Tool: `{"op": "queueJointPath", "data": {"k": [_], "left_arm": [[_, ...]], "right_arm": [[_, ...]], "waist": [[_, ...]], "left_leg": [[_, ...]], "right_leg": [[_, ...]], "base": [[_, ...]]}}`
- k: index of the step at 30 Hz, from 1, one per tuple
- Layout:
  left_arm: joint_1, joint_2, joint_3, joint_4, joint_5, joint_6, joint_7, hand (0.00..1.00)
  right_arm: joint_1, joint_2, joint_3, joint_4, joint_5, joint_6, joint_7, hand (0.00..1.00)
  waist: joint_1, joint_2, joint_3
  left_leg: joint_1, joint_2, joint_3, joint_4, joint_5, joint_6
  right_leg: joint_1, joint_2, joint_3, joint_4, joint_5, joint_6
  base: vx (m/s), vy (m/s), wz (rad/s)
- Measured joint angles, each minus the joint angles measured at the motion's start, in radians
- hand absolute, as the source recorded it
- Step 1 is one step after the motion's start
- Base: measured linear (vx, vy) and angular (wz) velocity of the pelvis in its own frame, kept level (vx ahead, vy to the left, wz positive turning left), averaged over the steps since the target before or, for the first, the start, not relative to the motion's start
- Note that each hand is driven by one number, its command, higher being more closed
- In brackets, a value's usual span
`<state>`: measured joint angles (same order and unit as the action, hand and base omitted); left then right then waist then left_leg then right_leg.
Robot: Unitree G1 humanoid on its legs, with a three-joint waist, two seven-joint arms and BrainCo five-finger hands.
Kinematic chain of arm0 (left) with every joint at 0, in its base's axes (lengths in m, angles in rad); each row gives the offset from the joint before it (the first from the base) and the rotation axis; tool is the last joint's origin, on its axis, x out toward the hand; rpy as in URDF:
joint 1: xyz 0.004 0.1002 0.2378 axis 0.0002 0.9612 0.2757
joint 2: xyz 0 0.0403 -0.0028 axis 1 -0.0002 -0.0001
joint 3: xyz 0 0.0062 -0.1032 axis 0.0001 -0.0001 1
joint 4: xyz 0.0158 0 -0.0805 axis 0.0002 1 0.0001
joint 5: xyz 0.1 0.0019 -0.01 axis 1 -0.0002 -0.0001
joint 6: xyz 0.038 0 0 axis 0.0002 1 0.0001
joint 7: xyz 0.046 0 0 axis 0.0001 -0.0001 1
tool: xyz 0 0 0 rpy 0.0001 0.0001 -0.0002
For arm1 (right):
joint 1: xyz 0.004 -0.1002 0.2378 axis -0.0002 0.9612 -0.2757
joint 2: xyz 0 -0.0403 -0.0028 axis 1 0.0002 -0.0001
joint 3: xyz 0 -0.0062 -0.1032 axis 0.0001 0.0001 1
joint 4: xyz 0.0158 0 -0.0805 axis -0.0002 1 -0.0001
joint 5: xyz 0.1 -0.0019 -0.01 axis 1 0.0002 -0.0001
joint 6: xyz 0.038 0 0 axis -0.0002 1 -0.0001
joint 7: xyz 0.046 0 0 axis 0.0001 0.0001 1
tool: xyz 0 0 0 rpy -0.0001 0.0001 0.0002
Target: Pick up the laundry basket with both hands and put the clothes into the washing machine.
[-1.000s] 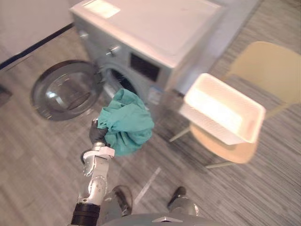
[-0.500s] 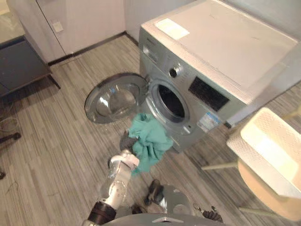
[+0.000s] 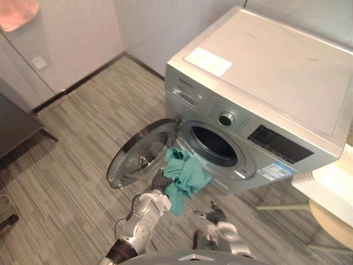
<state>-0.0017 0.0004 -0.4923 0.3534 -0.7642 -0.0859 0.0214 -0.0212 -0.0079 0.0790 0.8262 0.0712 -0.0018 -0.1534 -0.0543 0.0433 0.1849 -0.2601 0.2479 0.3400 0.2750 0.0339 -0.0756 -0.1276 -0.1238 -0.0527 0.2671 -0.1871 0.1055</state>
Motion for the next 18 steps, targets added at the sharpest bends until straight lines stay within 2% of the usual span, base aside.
{"op": "queueJointPath", "data": {"k": [2,3,5,6,7,9,10,13,14,16,17,18], "left_arm": [[-0.035,0.000,-0.018,0.008,0.000,-0.009,0.000,1.00],[-0.082,-0.004,-0.036,0.017,0.000,-0.009,0.000,1.00],[-0.159,-0.006,-0.036,0.026,0.000,-0.009,0.001,1.00],[-0.200,-0.006,-0.025,0.033,0.000,-0.009,0.003,1.00],[-0.232,-0.006,-0.018,0.034,0.000,-0.009,0.011,1.00],[-0.282,-0.006,-0.018,0.052,0.000,-0.010,0.018,1.00],[-0.308,-0.006,-0.012,0.059,0.000,-0.011,0.024,1.00],[-0.344,-0.007,0.014,0.068,0.000,-0.032,0.039,1.00],[-0.368,-0.007,0.021,0.090,0.001,-0.047,0.042,1.00],[-0.391,-0.007,0.052,0.113,0.001,-0.051,0.053,1.00],[-0.390,-0.007,0.082,0.132,0.001,-0.057,0.066,1.00],[-0.383,-0.004,0.108,0.135,0.001,-0.057,0.076,1.00]], "right_arm": [[-0.091,-0.010,0.041,0.048,0.000,-0.005,-0.001,0.00],[-0.148,-0.019,0.069,0.067,0.000,-0.005,-0.002,0.00],[-0.234,-0.037,0.110,0.101,0.000,-0.003,-0.004,0.00],[-0.272,-0.044,0.137,0.106,0.000,-0.003,-0.008,0.00],[-0.290,-0.046,0.156,0.105,0.000,-0.003,-0.010,0.00],[-0.295,-0.045,0.177,0.103,0.000,-0.003,-0.010,0.00],[-0.297,-0.044,0.188,0.098,0.000,-0.003,-0.010,0.00],[-0.305,-0.040,0.193,0.093,0.000,-0.016,-0.027,0.00],[-0.306,-0.041,0.193,0.094,-0.001,-0.022,-0.031,0.00],[-0.306,-0.045,0.195,0.100,-0.001,-0.021,-0.031,0.00],[-0.305,-0.041,0.216,0.106,-0.001,-0.021,-0.031,0.00],[-0.300,-0.037,0.238,0.106,-0.001,-0.021,-0.029,0.00]], "waist": [[0.009,0.013,0.040],[0.001,0.031,0.070],[0.004,0.029,0.139],[0.009,0.027,0.168],[-0.002,0.028,0.182],[-0.012,0.029,0.199],[-0.014,0.032,0.205],[-0.015,0.034,0.207],[-0.013,0.034,0.208],[-0.004,0.024,0.218],[0.007,0.011,0.233],[0.022,-0.002,0.242]], "left_leg": [[-0.038,-0.010,-0.023,0.010,-0.034,-0.002],[-0.077,-0.017,-0.016,0.006,-0.049,-0.002],[-0.094,-0.026,0.032,-0.001,-0.075,-0.003],[-0.110,-0.026,0.079,0.013,-0.090,0.014],[-0.132,-0.030,0.103,0.045,-0.112,0.027],[-0.160,-0.043,0.090,0.108,-0.139,0.045],[-0.181,-0.050,0.051,0.145,-0.154,0.055],[-0.233,-0.049,0.011,0.204,-0.193,0.059],[-0.264,-0.047,0.008,0.227,-0.203,0.067],[-0.283,-0.045,0.016,0.248,-0.215,0.066],[-0.283,-0.038,0.022,0.258,-0.222,0.054],[-0.286,-0.020,0.024,0.281,-0.228,0.045]], "right_leg": [[-0.091,-0.003,0.087,0.018,0.021,0.016],[-0.161,-0.004,0.128,0.019,0.050,0.028],[-0.251,-0.008,0.171,0.032,0.104,0.044],[-0.303,-0.018,0.155,0.041,0.147,0.041],[-0.336,-0.038,0.119,0.043,0.168,0.025],[-0.349,-0.064,0.118,0.047,0.178,0.021],[-0.355,-0.070,0.134,0.043,0.197,0.019],[-0.364,-0.082,0.152,-0.007,0.245,0.017],[-0.366,-0.090,0.143,-0.042,0.261,0.004],[-0.370,-0.124,0.054,-0.062,0.255,-0.002],[-0.383,-0.147,-0.004,-0.040,0.256,-0.002],[-0.397,-0.145,-0.015,-0.011,0.253,0.006]], "base": [[-0.02,0.180,-1.20],[-0.09,0.198,-1.11],[-0.12,0.213,-1.18],[-0.13,0.206,-1.05],[-0.12,0.201,-0.79],[-0.08,0.191,-0.29],[-0.09,0.174,-0.23],[-0.13,0.154,-0.19],[-0.19,0.152,-0.01],[-0.21,0.088,-0.09],[-0.17,-0.009,-0.32],[-0.19,-0.149,-0.51]]}}
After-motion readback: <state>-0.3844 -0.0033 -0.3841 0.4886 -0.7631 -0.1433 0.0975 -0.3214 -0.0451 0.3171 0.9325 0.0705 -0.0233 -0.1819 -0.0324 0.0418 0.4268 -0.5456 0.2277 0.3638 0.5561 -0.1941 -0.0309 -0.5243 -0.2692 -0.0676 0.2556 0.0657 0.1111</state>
